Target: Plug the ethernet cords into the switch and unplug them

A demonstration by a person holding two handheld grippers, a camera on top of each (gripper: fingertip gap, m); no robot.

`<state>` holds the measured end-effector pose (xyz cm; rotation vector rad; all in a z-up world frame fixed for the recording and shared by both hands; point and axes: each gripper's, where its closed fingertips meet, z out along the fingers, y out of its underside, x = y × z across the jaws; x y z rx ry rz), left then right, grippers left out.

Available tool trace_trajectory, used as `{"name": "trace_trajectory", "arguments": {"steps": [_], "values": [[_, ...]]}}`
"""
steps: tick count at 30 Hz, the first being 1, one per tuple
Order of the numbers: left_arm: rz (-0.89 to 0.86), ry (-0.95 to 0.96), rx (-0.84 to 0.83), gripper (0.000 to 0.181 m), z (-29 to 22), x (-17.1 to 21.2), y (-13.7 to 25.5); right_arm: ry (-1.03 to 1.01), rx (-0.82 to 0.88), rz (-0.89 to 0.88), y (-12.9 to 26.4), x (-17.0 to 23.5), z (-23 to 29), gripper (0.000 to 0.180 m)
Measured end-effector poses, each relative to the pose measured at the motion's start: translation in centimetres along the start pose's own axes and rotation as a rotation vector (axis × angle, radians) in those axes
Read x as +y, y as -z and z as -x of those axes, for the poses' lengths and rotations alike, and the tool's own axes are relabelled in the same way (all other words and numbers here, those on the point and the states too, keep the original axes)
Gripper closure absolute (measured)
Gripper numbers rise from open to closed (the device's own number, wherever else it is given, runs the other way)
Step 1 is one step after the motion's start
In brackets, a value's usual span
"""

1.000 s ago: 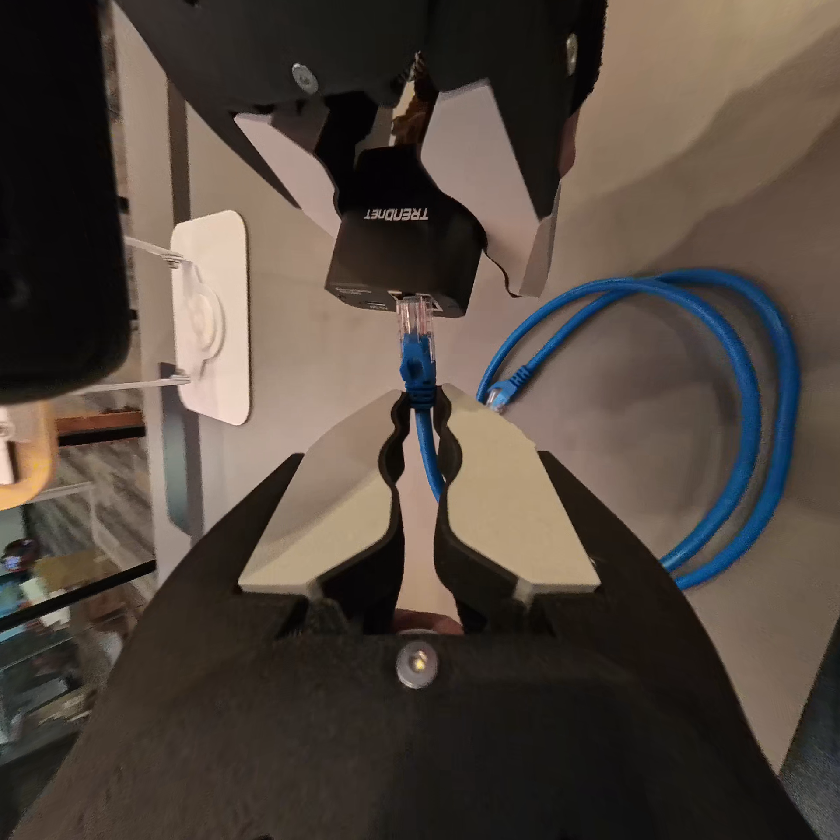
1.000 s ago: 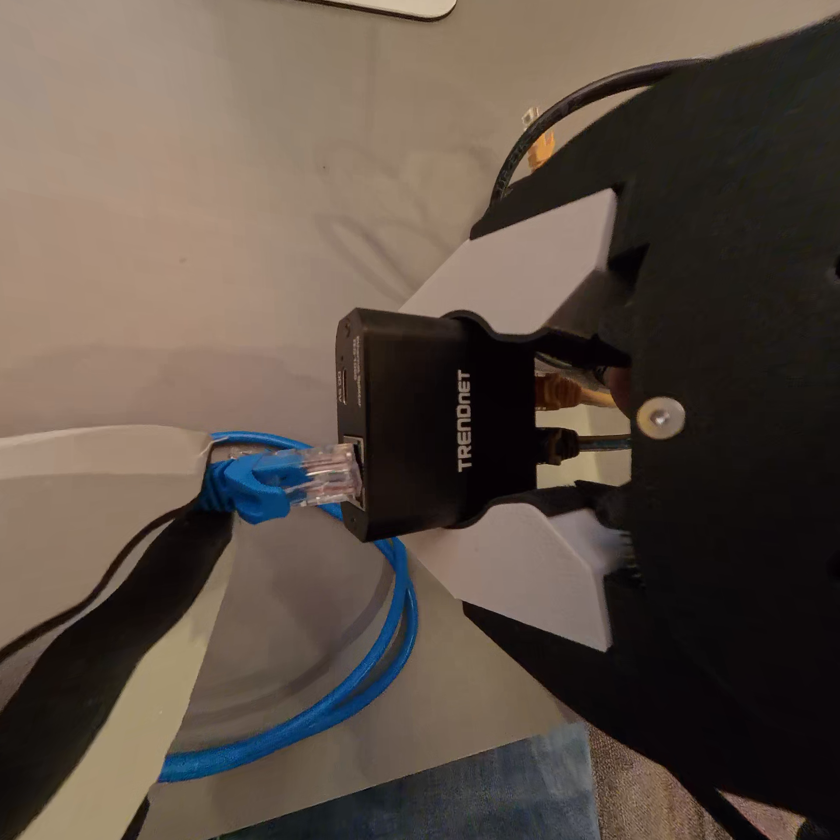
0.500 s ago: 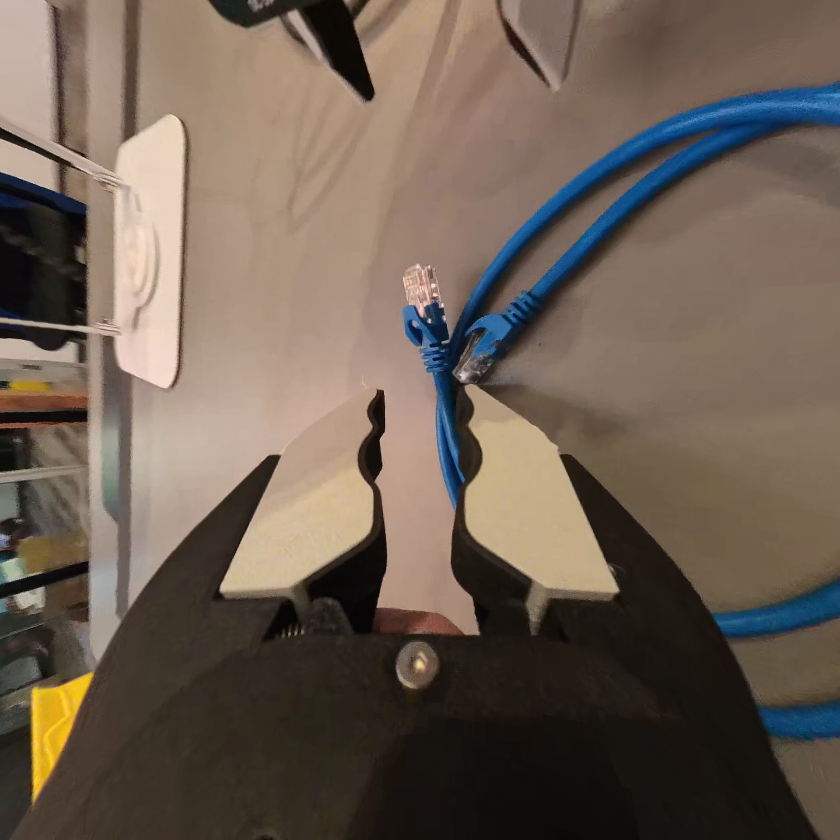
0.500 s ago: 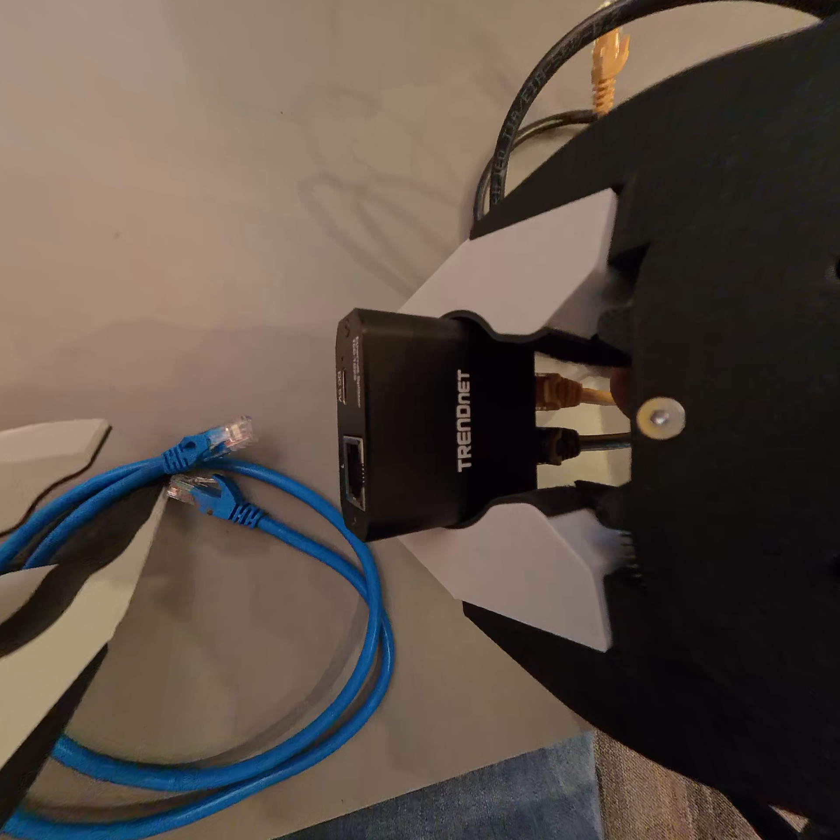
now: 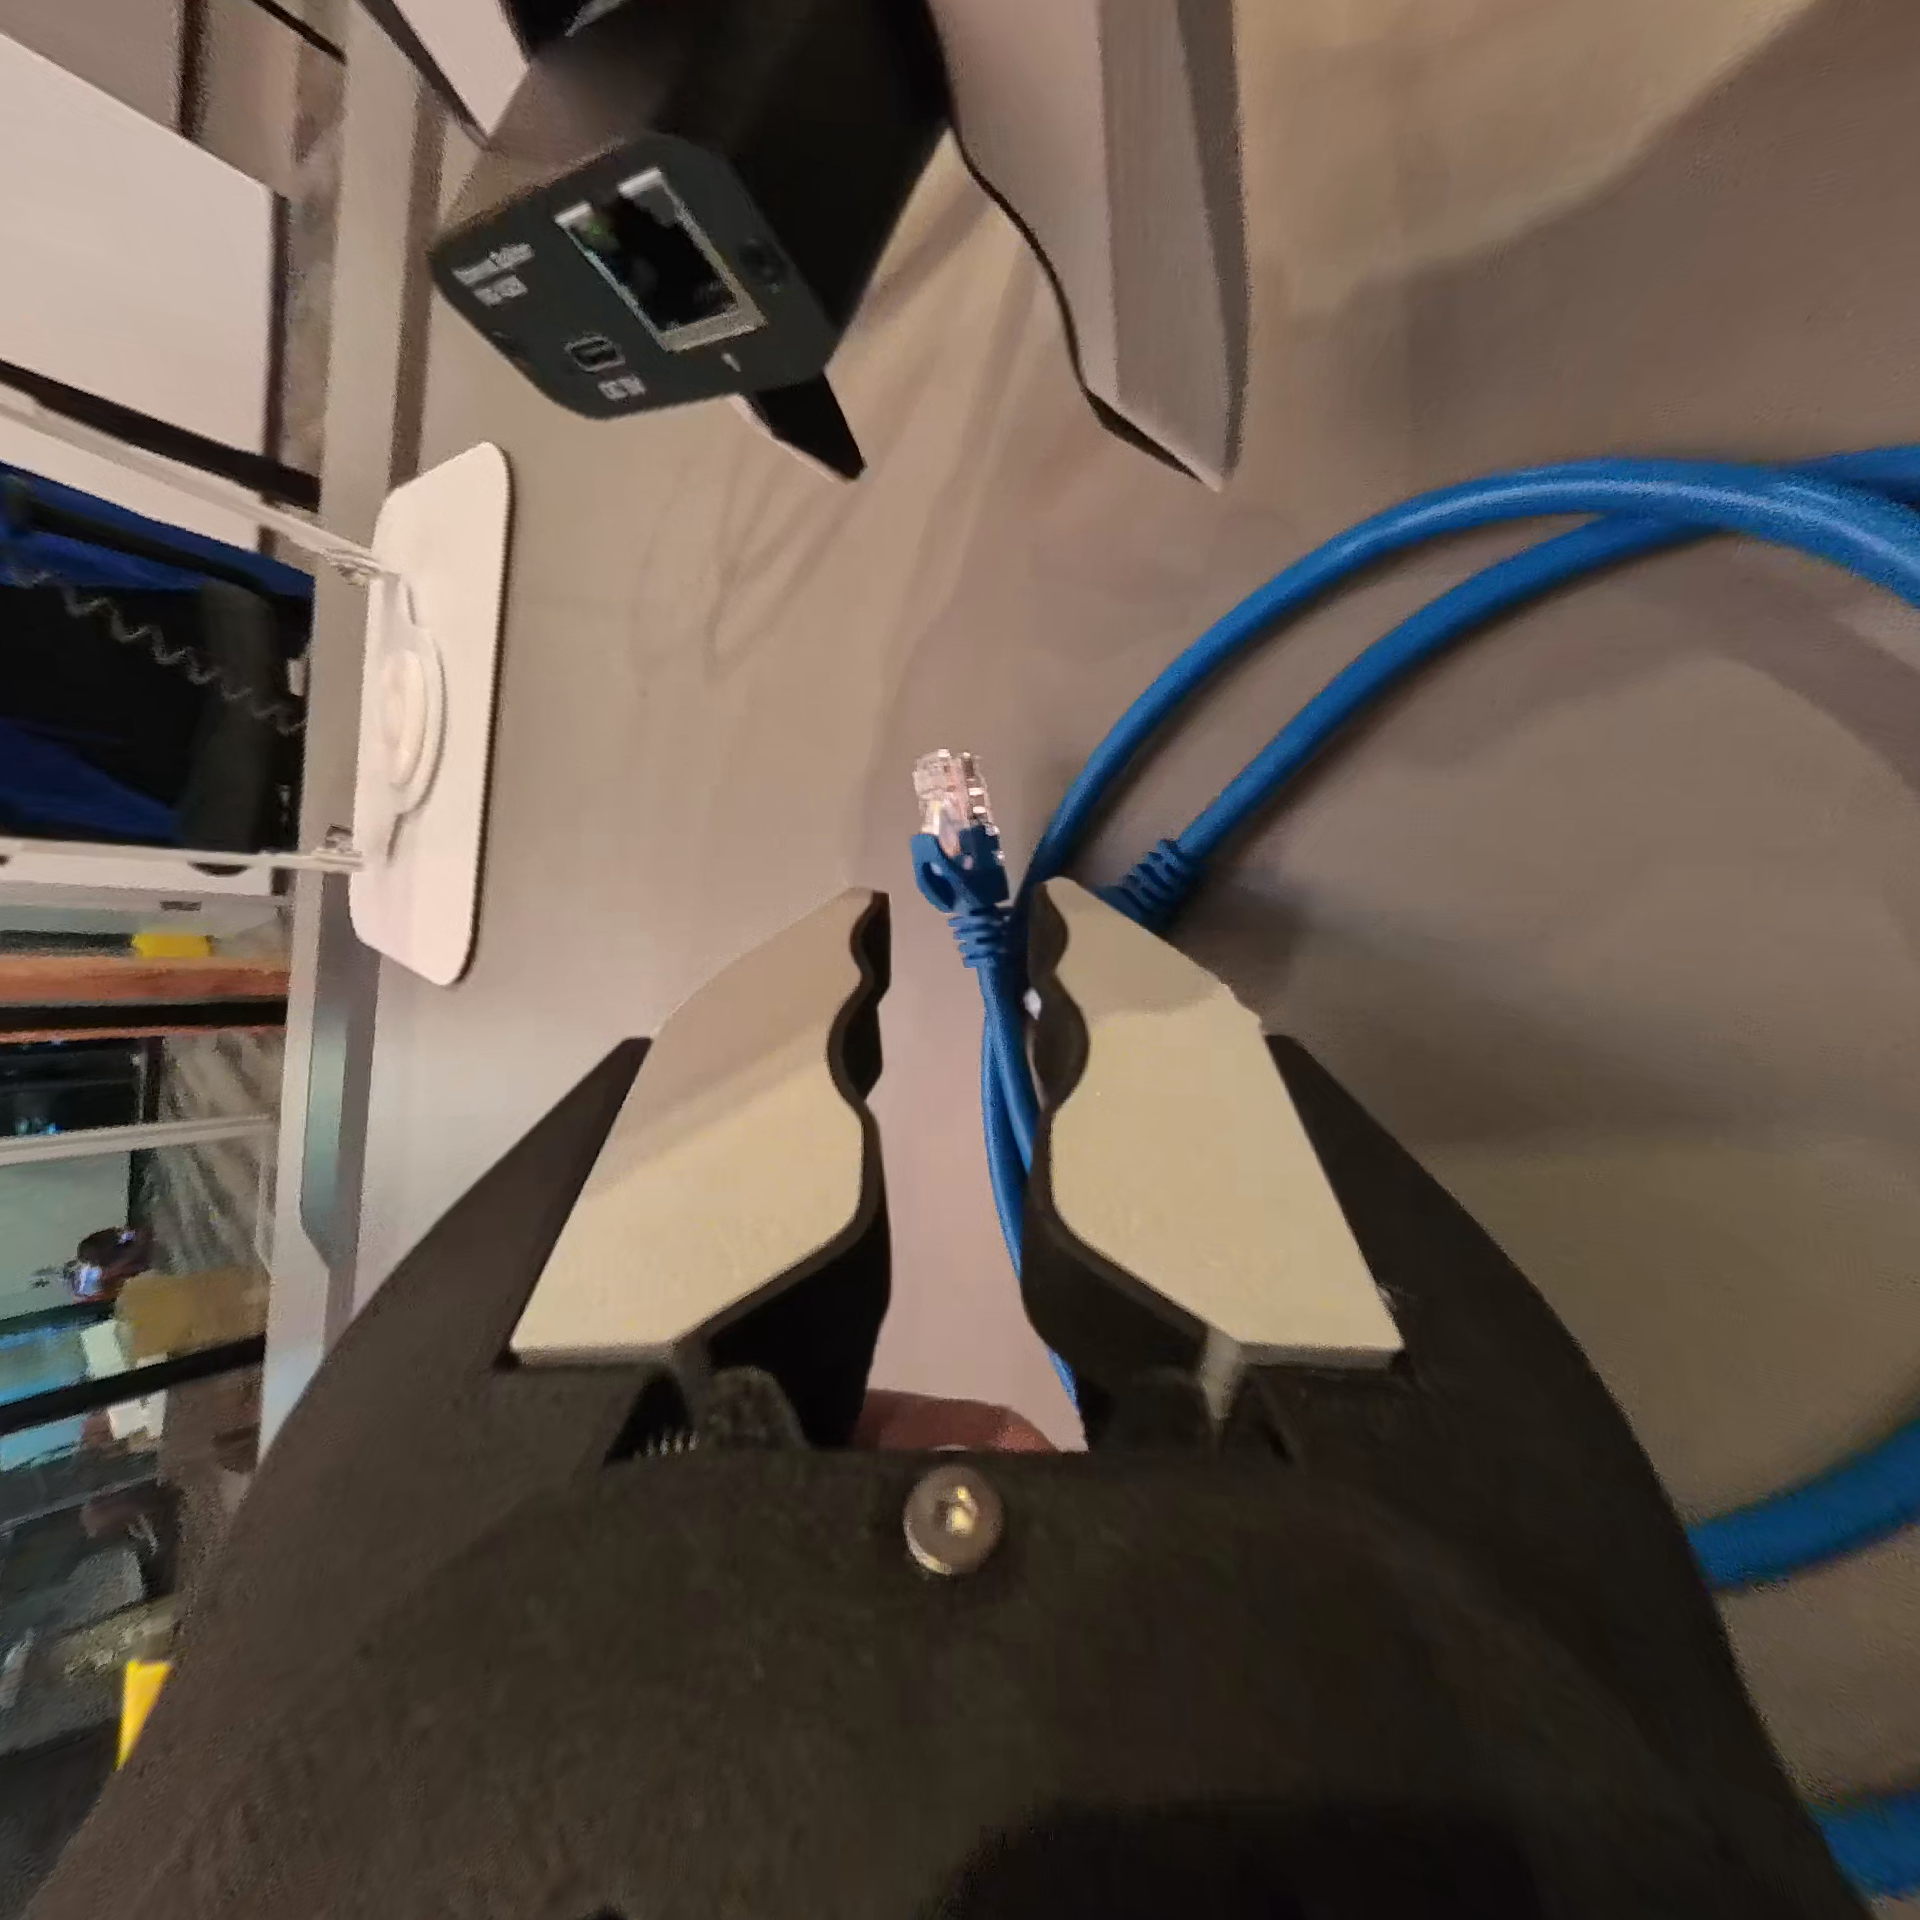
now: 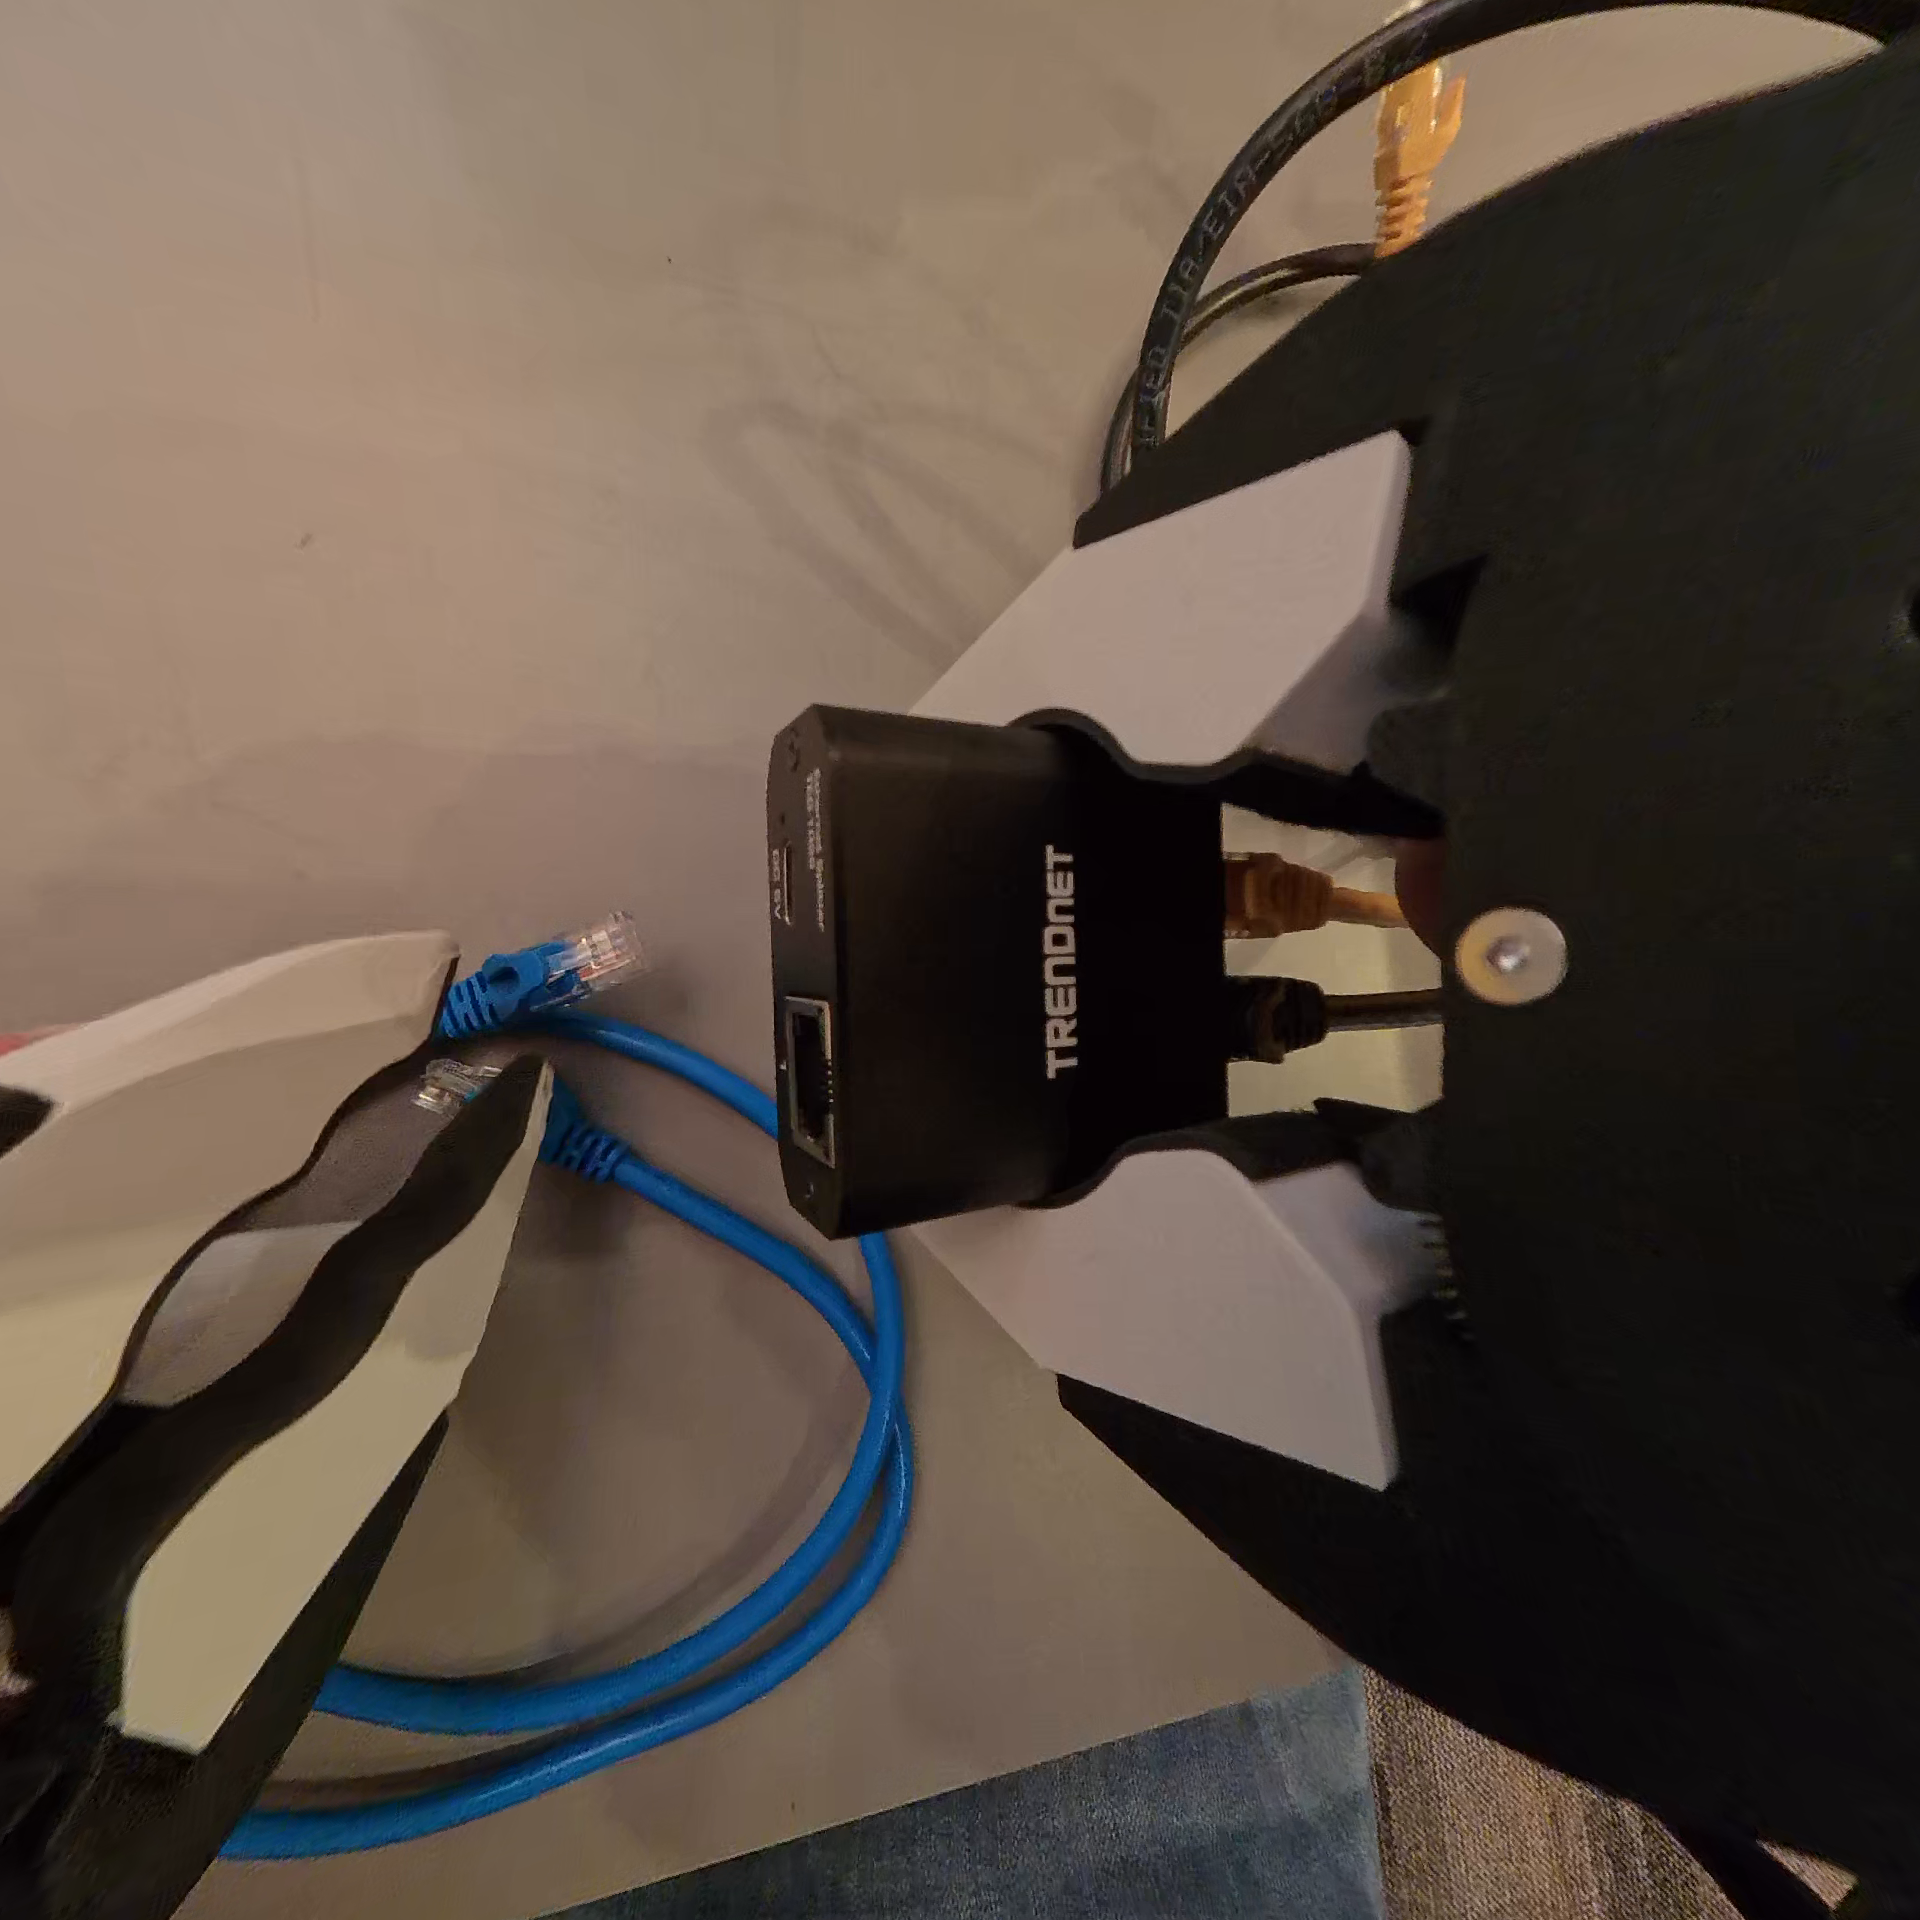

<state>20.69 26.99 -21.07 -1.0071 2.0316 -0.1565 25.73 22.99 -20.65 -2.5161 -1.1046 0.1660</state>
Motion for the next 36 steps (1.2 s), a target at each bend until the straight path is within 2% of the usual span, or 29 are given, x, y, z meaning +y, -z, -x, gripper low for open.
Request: {"name": "trace_trajectory", "arguments": {"steps": [2,6,12,14,16,18,22,26,30,33,36], "values": [[0.027,0.004,-0.010,0.166,0.1,0.3,-0.6,0.005,0.000,0.000,0.0,-0.1,0.1,0.110],[0.035,0.005,-0.053,0.173,0.3,0.2,-1.4,0.006,0.004,-0.010,0.3,-0.2,0.1,0.110],[0.052,0.043,-0.086,0.176,1.3,1.0,-2.3,0.004,0.005,-0.027,0.5,-0.4,0.1,0.110],[0.040,0.052,-0.111,0.173,1.6,1.0,-2.3,0.006,0.005,-0.027,0.5,-0.4,0.1,0.110],[0.033,0.091,-0.135,0.157,2.3,1.1,-2.2,0.005,0.005,-0.030,0.6,-0.4,0.1,0.110],[0.030,0.161,-0.093,0.154,2.3,1.4,-2.3,0.002,0.005,-0.034,0.6,-0.4,0.0,0.110],[0.046,0.200,-0.013,0.173,1.7,1.5,-3.1,0.003,0.003,-0.036,0.6,-0.5,0.1,0.109],[0.066,0.250,0.030,0.170,2.0,1.8,-3.5,0.000,0.001,-0.042,0.7,-0.5,0.1,0.110],[0.059,0.340,0.070,0.159,2.4,2.1,-3.4,0.000,0.001,-0.048,0.8,-0.5,0.1,0.110],[0.046,0.389,0.113,0.168,2.1,2.0,-3.6,0.001,-0.001,-0.049,0.8,-0.6,0.1,0.110],[0.040,0.422,0.135,0.168,2.1,2.0,-3.8,0.002,-0.005,-0.054,0.8,-0.7,0.1,0.110]]}}
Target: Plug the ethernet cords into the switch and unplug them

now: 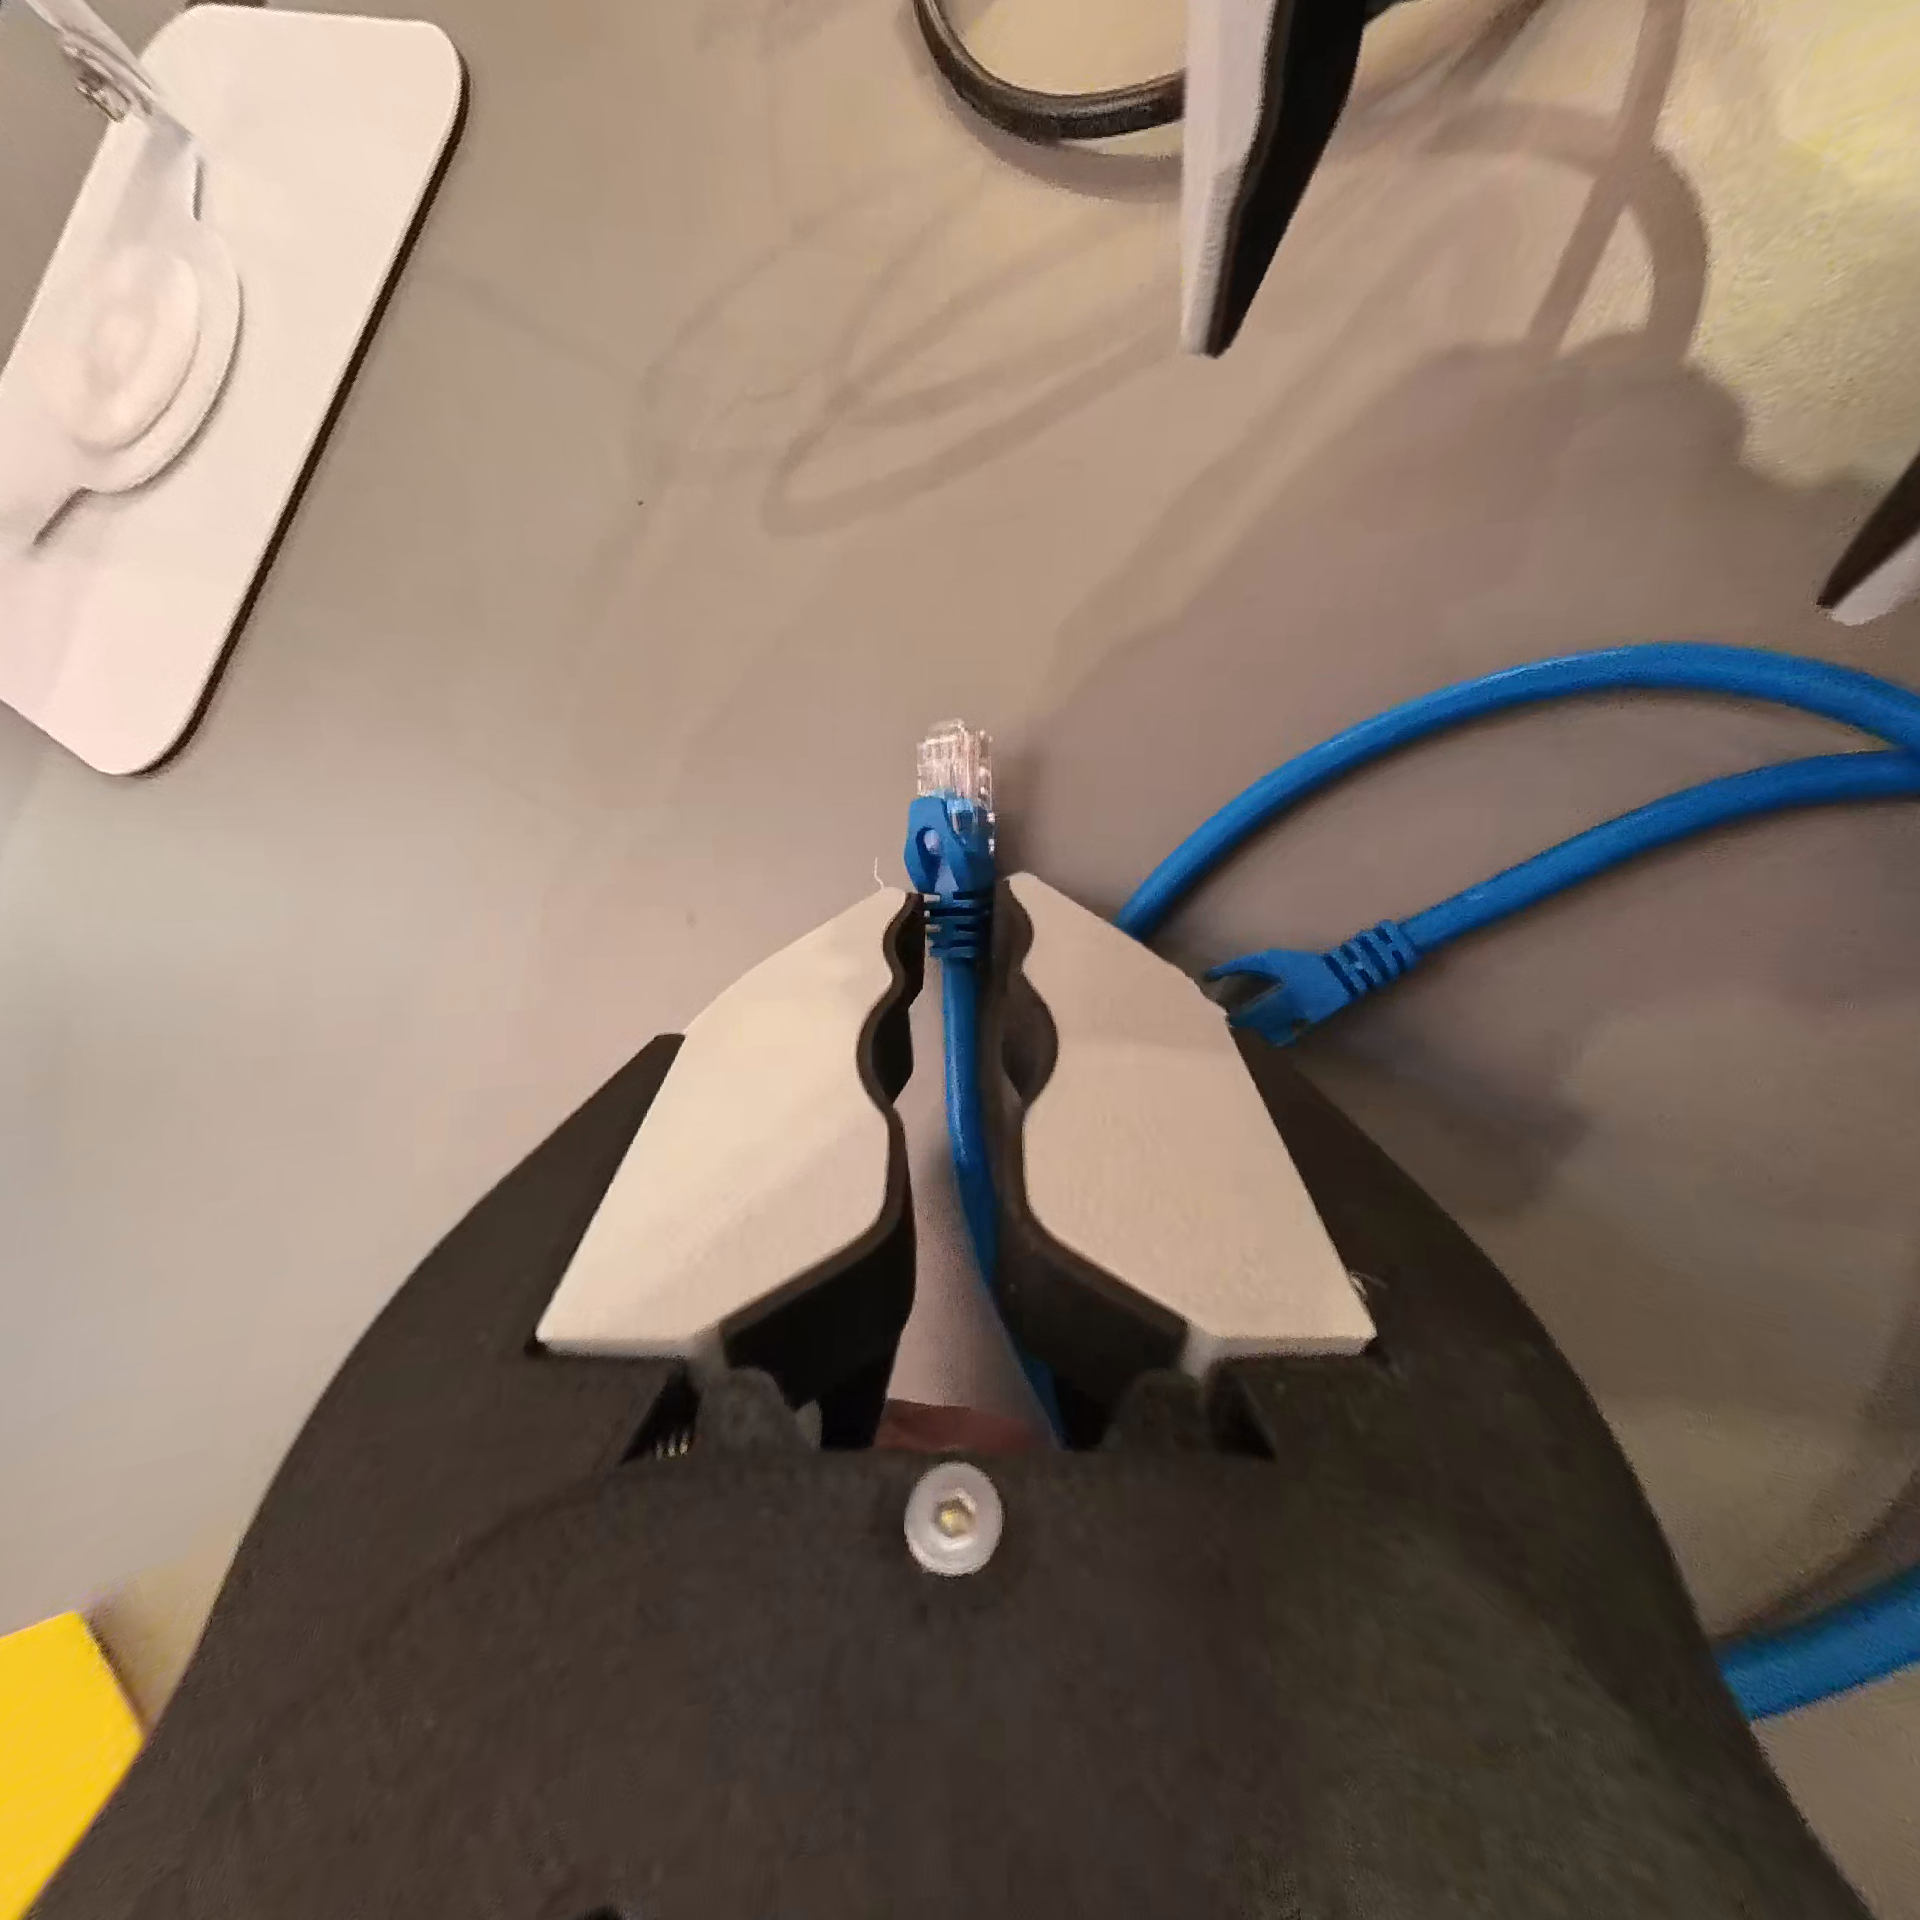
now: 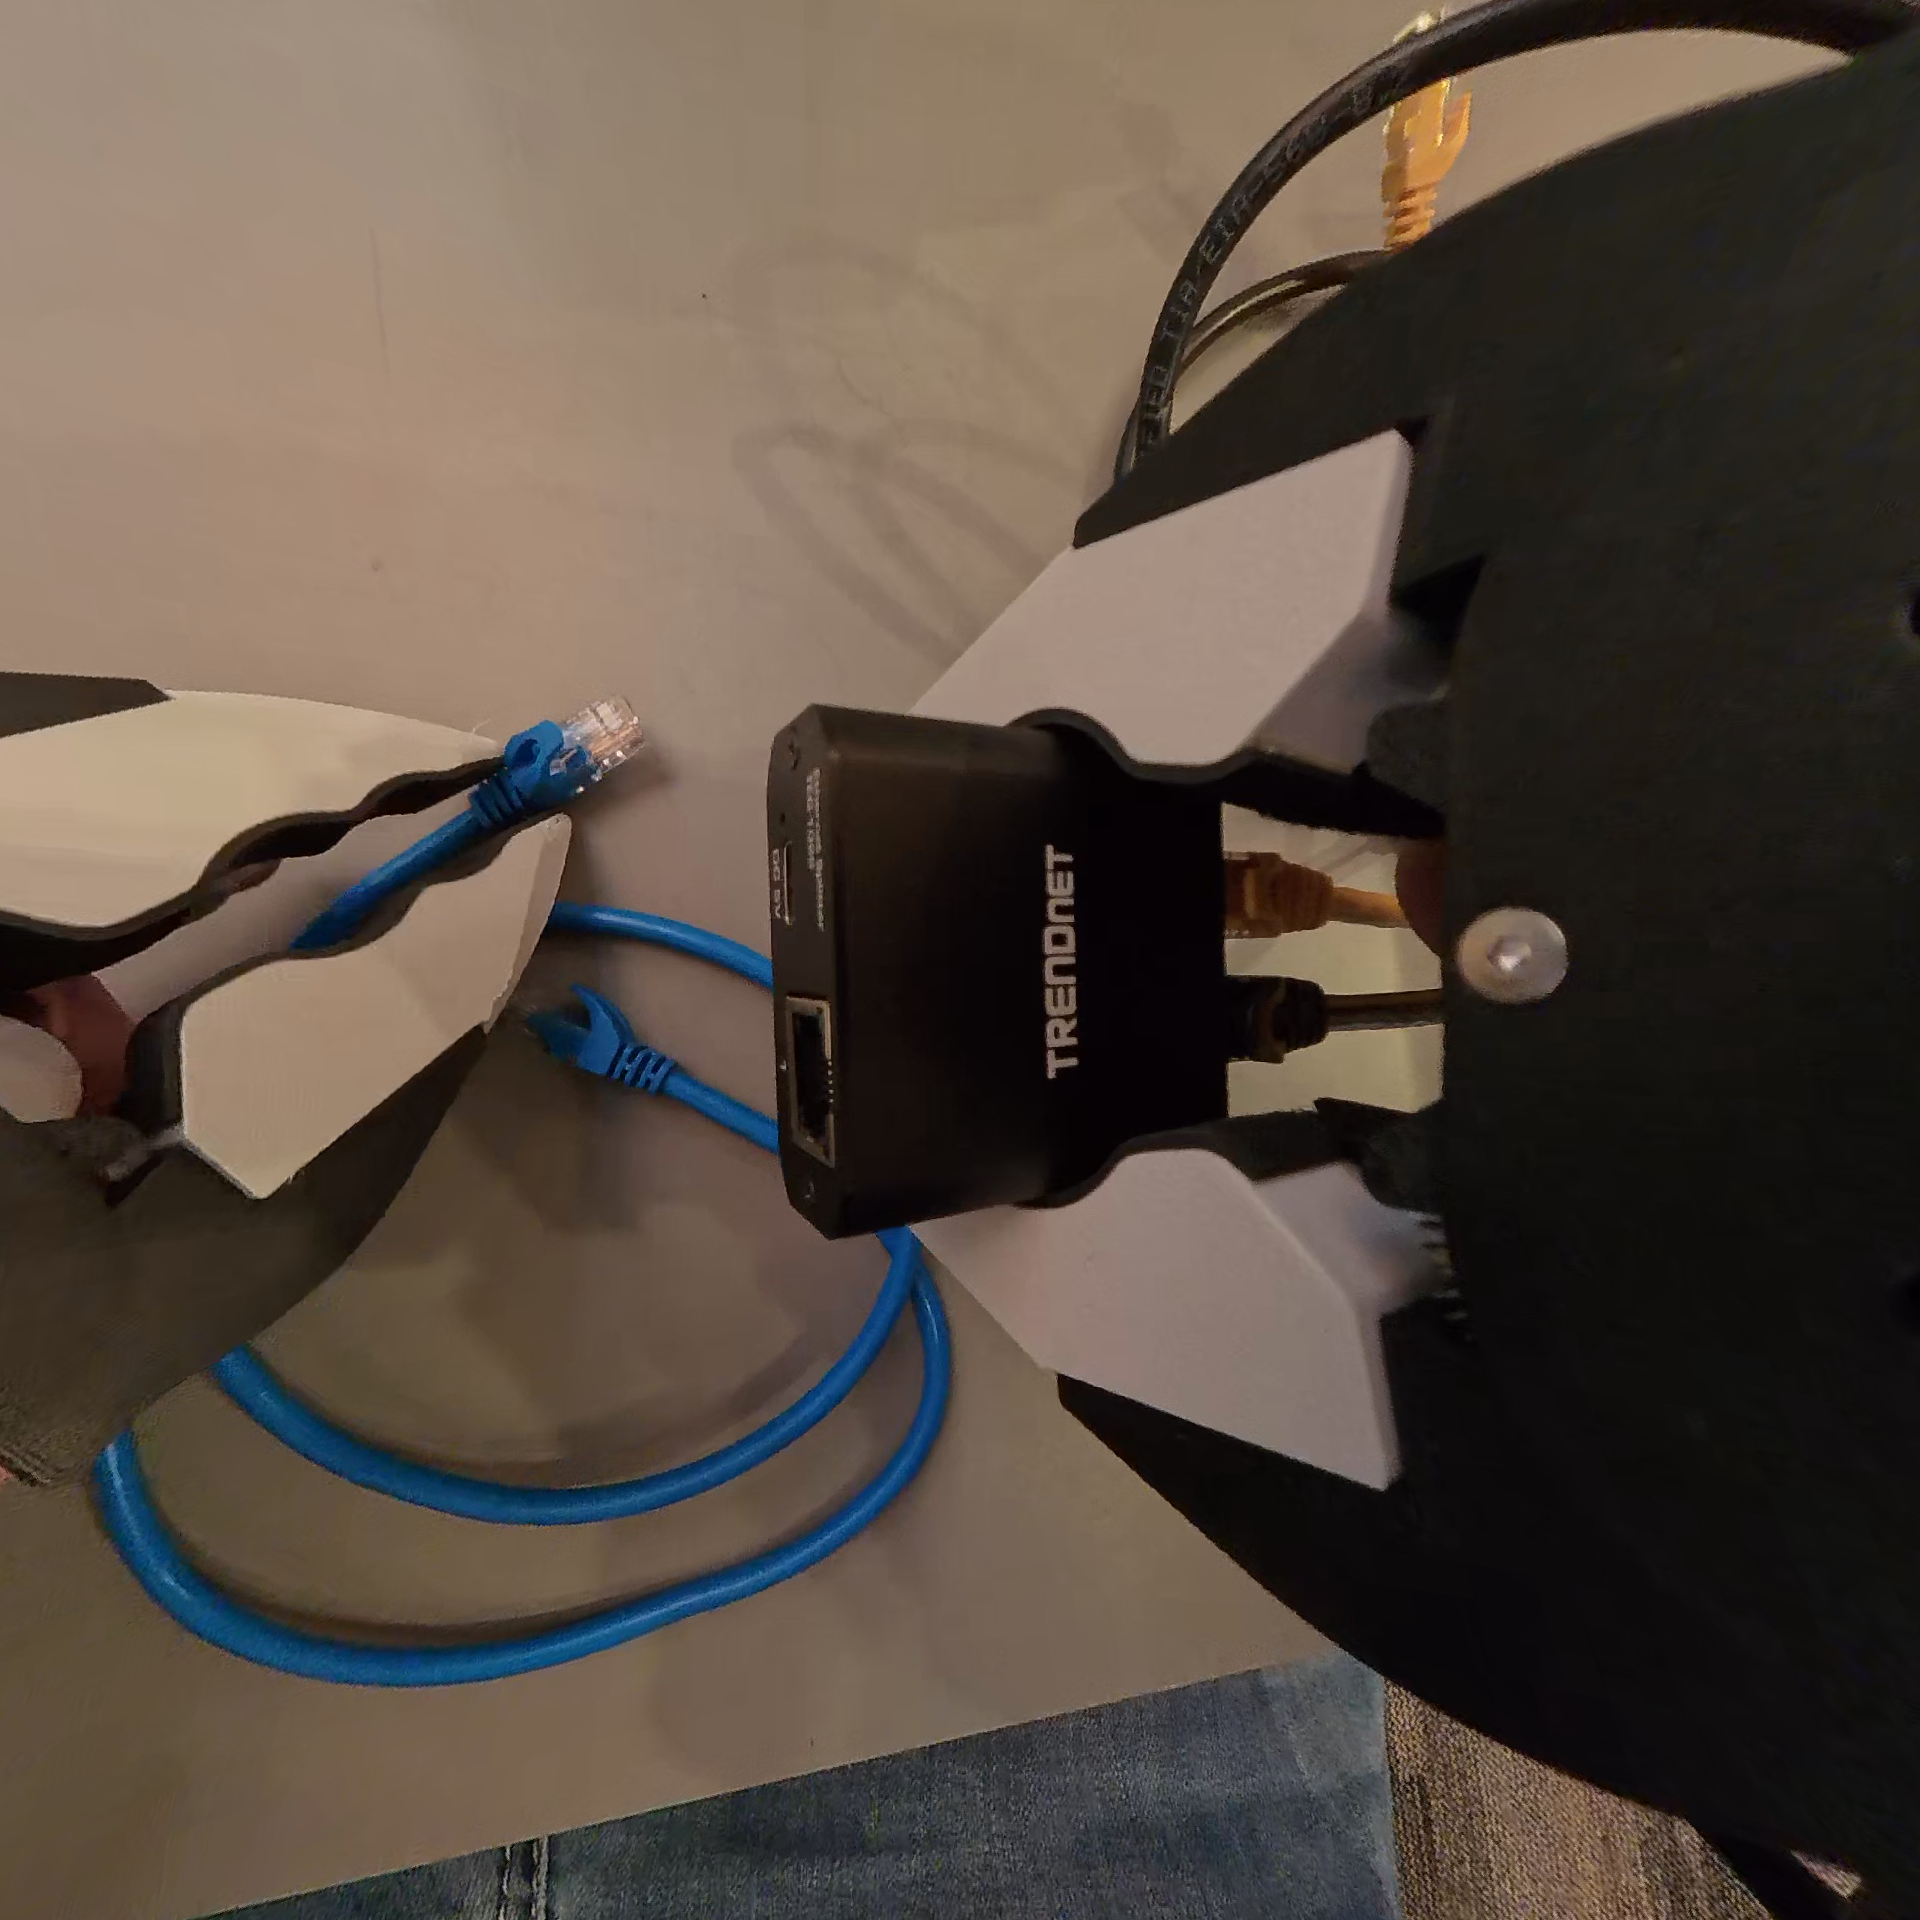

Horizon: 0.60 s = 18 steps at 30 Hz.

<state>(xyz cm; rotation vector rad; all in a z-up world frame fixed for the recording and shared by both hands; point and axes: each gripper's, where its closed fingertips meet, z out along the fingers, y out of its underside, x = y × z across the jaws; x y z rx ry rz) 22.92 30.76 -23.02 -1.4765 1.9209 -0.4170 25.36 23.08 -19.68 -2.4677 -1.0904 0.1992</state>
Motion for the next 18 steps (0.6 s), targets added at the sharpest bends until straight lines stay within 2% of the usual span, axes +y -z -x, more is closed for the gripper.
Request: {"name": "trace_trajectory", "arguments": {"steps": [2,5,7,12,17,18], "values": [[-0.004,0.007,-0.010,0.168,0.3,0.0,0.0,-0.001,0.004,-0.005,0.0,0.0,-0.1,0.109],[0.008,-0.093,-0.054,0.169,0.5,0.0,0.6,-0.006,0.010,-0.006,0.1,0.2,-0.3,0.109],[-0.027,-0.111,-0.063,0.169,0.6,-1.4,2.1,-0.011,0.011,-0.003,0.0,0.3,-0.5,0.109],[-0.038,-0.353,-0.093,0.169,-0.7,-4.9,6.1,-0.011,0.018,0.023,-0.2,0.3,-1.2,0.109],[-0.022,-0.461,-0.143,0.169,-1.3,-6.2,7.1,0.011,0.033,0.066,-0.4,0.2,-1.5,0.109],[-0.016,-0.452,-0.112,0.169,-1.7,-6.2,7.0,0.017,0.038,0.076,-0.5,0.3,-1.5,0.110]]}}
